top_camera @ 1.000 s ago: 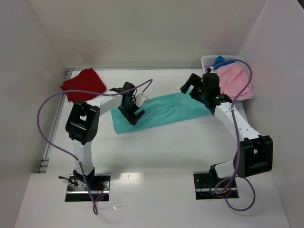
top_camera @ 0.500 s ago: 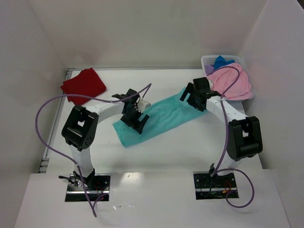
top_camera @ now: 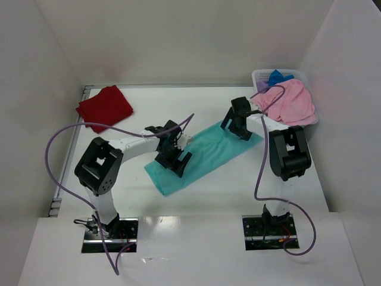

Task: Fold and stack the t-shirts
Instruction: Rotate the tshirt 90 degrees

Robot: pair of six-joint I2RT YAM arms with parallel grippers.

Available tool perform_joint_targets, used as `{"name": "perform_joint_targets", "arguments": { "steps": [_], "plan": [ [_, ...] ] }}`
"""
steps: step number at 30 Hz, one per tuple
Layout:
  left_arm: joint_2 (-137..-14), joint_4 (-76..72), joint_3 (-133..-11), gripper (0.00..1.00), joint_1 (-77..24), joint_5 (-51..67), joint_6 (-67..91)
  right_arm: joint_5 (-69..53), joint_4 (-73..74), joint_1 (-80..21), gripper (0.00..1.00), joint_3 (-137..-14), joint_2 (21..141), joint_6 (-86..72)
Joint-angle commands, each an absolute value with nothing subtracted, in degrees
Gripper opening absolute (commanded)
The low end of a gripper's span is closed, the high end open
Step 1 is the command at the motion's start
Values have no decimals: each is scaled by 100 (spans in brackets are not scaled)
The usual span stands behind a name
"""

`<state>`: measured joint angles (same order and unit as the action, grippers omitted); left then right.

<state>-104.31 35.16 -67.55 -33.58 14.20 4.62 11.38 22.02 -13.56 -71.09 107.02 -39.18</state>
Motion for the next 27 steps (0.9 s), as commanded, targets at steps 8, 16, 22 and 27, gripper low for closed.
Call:
{"name": "perform_joint_targets", "arguments": {
  "steps": [8,16,22,27],
  "plan": [
    [-10196,3700,-6170,100,-3568,1441,1222,1828,2285,-1872,100,-8094,11732,-4078],
    [-10195,3700,-6117,100,-3621,1441,1274,1626,2180,-2057,100,-8761,12304,-4131],
    [-10248,3647,-6179,100,-3743,1564,1388,1354,2232,-2232,100,-9832,13032,-3877],
    [-10353,3595,-6345,100,-3876,1564,1389,1125,2364,-2513,100,-10791,13675,-3692]
  ]
}}
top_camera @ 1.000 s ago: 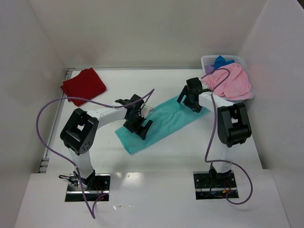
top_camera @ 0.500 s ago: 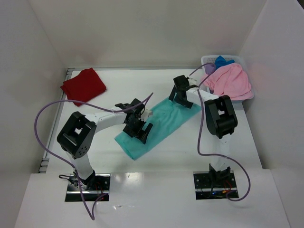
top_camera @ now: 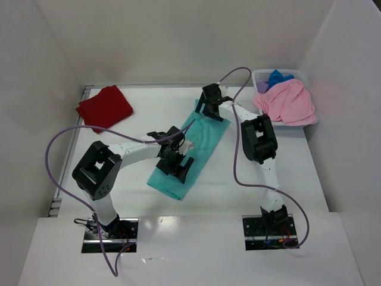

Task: Fold and stack the t-shirts
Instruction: Rotate the tshirt 90 degrees

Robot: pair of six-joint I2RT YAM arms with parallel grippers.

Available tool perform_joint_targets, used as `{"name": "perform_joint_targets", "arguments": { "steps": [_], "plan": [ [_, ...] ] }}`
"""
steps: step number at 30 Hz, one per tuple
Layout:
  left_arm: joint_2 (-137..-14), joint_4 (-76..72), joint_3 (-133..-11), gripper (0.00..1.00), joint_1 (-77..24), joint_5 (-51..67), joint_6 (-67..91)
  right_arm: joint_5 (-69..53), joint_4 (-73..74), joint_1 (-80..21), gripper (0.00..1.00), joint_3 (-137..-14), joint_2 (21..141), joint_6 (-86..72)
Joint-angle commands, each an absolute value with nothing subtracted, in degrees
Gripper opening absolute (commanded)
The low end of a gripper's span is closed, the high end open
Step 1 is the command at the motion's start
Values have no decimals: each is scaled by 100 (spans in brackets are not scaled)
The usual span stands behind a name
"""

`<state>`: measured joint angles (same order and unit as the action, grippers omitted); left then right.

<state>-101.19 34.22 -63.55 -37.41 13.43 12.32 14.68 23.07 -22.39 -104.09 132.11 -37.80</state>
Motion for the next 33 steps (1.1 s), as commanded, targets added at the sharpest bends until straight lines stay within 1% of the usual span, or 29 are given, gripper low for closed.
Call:
{"name": "perform_joint_targets", "arguments": {
  "steps": [1,4,11,18,26,29,33],
  "plan": [
    [-10354,3534,-6346,100,-3937,1564,1389,1125,2364,-2566,100,-11063,13763,-3691],
    [-10415,3367,-6407,100,-3937,1644,1502,942,2496,-2698,100,-11557,14071,-3691],
    [-10661,2770,-6469,100,-4096,2126,1564,484,2224,-2751,100,-11873,14256,-3552],
    [-10784,2715,-6521,100,-4148,2479,1634,185,2224,-2804,100,-12690,14712,-3489],
    [-10073,3347,-6714,100,-4201,2426,2039,325,2381,-2804,100,-13175,14713,-3226],
    [-9660,3655,-6873,100,-4201,2085,2232,325,2443,-2804,100,-13114,14336,-3121],
    [-9063,3841,-7233,100,-4149,1688,2355,325,2373,-2804,100,-12719,13625,-3067]
  ]
}}
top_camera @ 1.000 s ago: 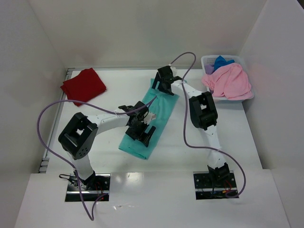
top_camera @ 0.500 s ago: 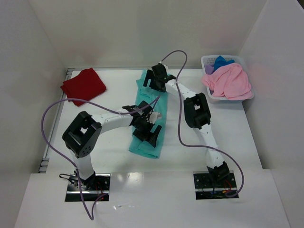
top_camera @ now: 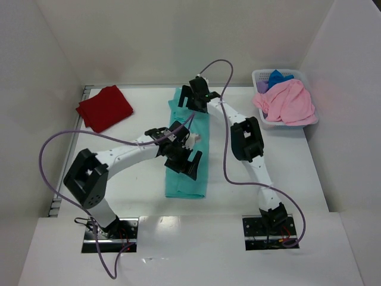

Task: Fold and stack the t-shirts
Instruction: Rotate the tshirt 90 degrees

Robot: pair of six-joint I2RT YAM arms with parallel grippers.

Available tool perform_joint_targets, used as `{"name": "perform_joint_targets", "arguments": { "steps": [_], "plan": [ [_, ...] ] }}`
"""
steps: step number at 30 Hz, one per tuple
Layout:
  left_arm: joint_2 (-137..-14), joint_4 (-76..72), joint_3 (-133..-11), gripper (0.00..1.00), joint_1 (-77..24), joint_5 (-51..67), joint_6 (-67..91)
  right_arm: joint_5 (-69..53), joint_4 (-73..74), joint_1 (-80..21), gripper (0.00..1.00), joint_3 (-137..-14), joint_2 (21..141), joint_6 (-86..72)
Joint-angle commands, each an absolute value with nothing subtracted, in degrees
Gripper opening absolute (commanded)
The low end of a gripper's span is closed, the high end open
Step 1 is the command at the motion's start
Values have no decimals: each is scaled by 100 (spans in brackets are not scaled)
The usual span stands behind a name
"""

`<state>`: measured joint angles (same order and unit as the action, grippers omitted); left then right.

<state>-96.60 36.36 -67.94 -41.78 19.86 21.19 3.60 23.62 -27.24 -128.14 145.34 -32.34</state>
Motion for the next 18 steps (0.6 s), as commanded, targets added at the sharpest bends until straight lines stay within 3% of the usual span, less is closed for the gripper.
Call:
{"name": "perform_joint_targets", "arguments": {
  "steps": [1,8,13,15,18],
  "plan": [
    [-8992,3780,-7233,100,-4148,1618,2434,325,2373,-2743,100,-12631,13501,-3015],
    [-8877,3420,-6865,100,-4087,1056,2654,756,2320,-2689,100,-11638,12482,-2725],
    [-8280,2902,-6522,100,-3833,326,3180,599,1865,-2523,100,-9725,11349,-2944],
    [-8009,2506,-6197,100,-3579,404,3234,353,1365,-2427,100,-8664,10619,-3067],
    [-7876,2277,-5977,100,-3262,729,3234,229,1606,-2355,100,-8010,10101,-3269]
  ]
}}
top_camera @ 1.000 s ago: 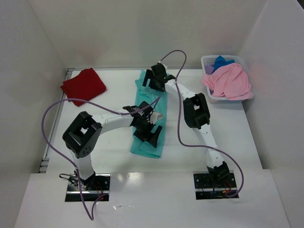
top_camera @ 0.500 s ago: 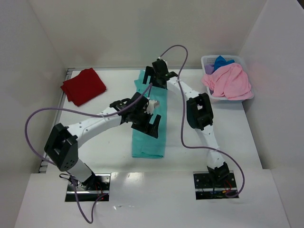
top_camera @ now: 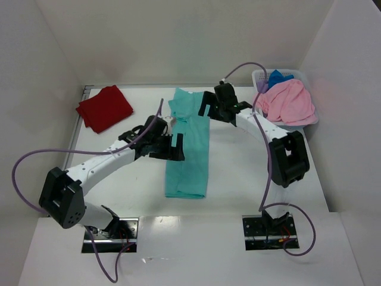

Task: Fold and stack the t-shirts
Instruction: Rotate the tshirt 90 degrees

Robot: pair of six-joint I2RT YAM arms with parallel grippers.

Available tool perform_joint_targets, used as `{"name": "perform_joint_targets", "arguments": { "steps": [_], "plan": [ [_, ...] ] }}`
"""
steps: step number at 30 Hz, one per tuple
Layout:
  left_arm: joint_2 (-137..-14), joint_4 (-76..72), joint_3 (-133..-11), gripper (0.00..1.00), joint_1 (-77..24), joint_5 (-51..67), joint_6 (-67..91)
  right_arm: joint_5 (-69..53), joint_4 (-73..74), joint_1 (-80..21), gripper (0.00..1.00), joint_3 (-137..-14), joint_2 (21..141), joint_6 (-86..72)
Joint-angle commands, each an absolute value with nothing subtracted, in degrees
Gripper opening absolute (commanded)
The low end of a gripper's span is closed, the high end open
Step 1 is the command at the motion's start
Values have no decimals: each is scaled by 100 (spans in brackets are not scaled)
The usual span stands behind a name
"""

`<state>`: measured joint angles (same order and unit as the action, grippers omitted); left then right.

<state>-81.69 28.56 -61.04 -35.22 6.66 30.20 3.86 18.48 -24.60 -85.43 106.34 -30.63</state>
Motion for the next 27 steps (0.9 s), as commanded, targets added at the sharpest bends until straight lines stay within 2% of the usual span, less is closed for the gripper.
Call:
{"name": "perform_joint_targets", "arguments": {
  "steps": [1,7,12,18,27],
  "plan": [
    [-7875,2276,-5977,100,-3200,799,3173,229,1661,-2355,100,-7868,9994,-3270],
    [-7823,2199,-5486,100,-3059,1370,3646,-623,1512,-2425,100,-6242,8871,-3840],
    [-6691,1652,-4124,100,-3059,1433,4815,-852,1687,-2820,100,-5170,8131,-4183],
    [-6258,1916,-3657,100,-3059,1310,4939,-853,2004,-3497,100,-4448,7348,-4587],
    [-5802,1978,-3042,99,-3059,1581,5185,-1081,2065,-3990,100,-3578,6654,-5352]
  ]
}}
